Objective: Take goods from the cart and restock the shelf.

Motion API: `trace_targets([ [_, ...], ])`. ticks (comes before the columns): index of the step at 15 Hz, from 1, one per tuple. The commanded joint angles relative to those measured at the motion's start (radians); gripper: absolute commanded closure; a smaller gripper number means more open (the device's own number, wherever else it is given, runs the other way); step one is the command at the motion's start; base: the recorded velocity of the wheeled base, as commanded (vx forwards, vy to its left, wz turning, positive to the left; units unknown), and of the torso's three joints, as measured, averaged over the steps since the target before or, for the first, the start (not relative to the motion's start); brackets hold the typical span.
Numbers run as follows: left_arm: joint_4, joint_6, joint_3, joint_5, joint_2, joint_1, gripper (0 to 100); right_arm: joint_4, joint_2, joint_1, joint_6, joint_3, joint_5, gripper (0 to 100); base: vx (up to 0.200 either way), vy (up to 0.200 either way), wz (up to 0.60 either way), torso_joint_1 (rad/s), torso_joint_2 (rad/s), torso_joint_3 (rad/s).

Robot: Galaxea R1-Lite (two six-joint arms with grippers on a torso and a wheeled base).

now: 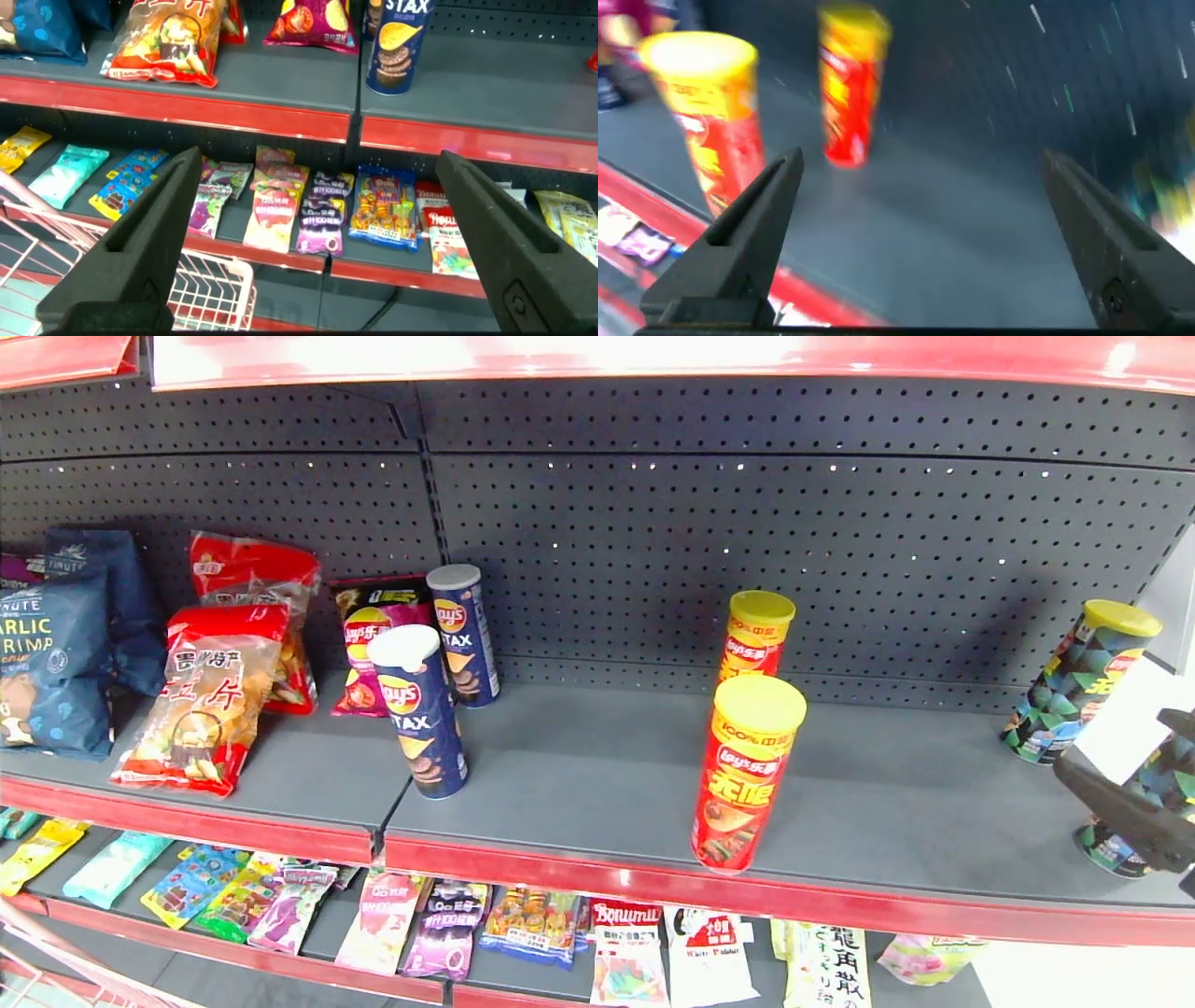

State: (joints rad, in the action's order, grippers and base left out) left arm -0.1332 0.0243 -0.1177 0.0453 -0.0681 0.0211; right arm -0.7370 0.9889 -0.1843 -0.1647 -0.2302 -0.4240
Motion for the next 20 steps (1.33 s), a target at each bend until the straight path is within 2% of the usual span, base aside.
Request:
trace_targets([
  [1, 0.000, 0.000, -0.004, 0.001, 0.001, 0.000, 0, 0.284, -0.197, -0.133, 0.077, -0.146, -0.013, 0, 0.000, 0.000, 0.00, 0.000, 0.00, 0.000],
  [2, 0.000, 0.000, -0.010, 0.001, 0.001, 0.000, 0, 0.438, -0.280, -0.129, 0.085, -0.152, -0.039, 0, 0.000, 0.000, 0.00, 0.000, 0.00, 0.000],
  [3, 0.000, 0.000, -0.013, 0.001, 0.001, 0.000, 0, 0.528, -0.339, -0.123, 0.083, -0.150, -0.090, 0, 0.000, 0.000, 0.00, 0.000, 0.00, 0.000],
  [4, 0.000, 0.002, -0.019, 0.001, -0.001, 0.000, 0, 0.614, -0.386, -0.080, 0.077, -0.155, -0.154, 0, 0.000, 0.000, 0.00, 0.000, 0.00, 0.000],
  [6, -0.002, 0.002, -0.014, -0.001, -0.001, 0.000, 0, 0.677, -0.394, 0.012, 0.025, -0.138, -0.148, 0, 0.000, 0.000, 0.00, 0.000, 0.00, 0.000],
  [8, -0.002, 0.002, -0.016, -0.024, 0.001, 0.000, 0, 0.688, -0.501, 0.012, -0.003, -0.018, -0.144, 0, 0.000, 0.000, 0.00, 0.000, 0.00, 0.000],
  [12, 0.000, 0.002, -0.020, -0.025, 0.001, 0.000, 0, 0.694, -0.742, 0.003, 0.062, 0.101, -0.012, 0, 0.000, 0.000, 0.00, 0.000, 0.00, 0.000],
  [14, 0.000, 0.002, -0.019, -0.027, -0.001, 0.000, 0, 0.694, -0.862, -0.003, 0.074, 0.180, 0.102, 0, 0.000, 0.000, 0.00, 0.000, 0.00, 0.000],
  [16, 0.000, 0.002, -0.017, -0.028, 0.001, 0.000, 0, 0.676, -0.892, -0.009, 0.082, 0.229, 0.441, 0, 0.000, 0.000, 0.00, 0.000, 0.00, 0.000],
  [17, 0.000, 0.002, -0.017, -0.038, 0.001, 0.000, 0, 0.676, -0.894, -0.009, 0.086, 0.229, 0.542, 0, 0.000, 0.000, 0.00, 0.000, 0.00, 0.000],
  [18, 0.000, 0.002, -0.016, -0.047, 0.002, 0.000, 0, 0.676, -0.892, -0.009, 0.102, 0.229, 0.562, 0, 0.000, 0.000, 0.00, 0.000, 0.00, 0.000],
  [19, 0.000, 0.002, -0.014, -0.051, 0.002, 0.000, 0, 0.679, -0.891, -0.001, 0.108, 0.229, 0.507, 0, 0.000, 0.000, 0.00, 0.000, 0.00, 0.000],
  [20, 0.000, 0.002, -0.013, -0.053, 0.002, 0.000, 0, 0.683, -0.885, 0.031, 0.106, 0.227, 0.399, 0, 0.000, 0.000, 0.00, 0.000, 0.00, 0.000],
])
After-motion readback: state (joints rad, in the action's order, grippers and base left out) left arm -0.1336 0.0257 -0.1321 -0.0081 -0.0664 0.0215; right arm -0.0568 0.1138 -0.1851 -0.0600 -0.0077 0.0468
